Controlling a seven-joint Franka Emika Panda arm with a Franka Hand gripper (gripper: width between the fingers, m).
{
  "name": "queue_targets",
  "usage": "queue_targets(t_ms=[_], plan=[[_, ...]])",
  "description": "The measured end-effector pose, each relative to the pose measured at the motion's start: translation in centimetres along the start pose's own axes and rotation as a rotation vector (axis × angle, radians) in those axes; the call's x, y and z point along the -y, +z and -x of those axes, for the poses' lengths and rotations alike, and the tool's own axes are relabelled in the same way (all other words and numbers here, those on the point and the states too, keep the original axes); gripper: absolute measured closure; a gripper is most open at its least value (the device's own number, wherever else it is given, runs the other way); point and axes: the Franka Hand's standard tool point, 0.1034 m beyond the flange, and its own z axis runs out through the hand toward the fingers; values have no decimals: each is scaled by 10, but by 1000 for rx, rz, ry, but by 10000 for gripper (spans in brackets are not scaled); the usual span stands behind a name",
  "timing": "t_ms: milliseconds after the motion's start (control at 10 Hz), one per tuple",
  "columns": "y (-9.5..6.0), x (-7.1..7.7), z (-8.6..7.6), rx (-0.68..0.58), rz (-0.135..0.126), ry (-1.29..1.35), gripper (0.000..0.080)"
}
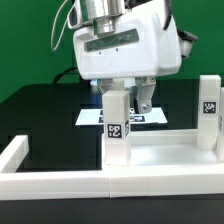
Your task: Assemble desk
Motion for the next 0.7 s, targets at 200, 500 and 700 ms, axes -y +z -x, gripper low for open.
queue_targets(t_ms=[200, 500, 700], plan=[[-1, -3, -7, 9, 43, -342, 150], [0, -2, -10, 7, 43, -319, 286], [1, -6, -12, 5, 50, -215, 501]])
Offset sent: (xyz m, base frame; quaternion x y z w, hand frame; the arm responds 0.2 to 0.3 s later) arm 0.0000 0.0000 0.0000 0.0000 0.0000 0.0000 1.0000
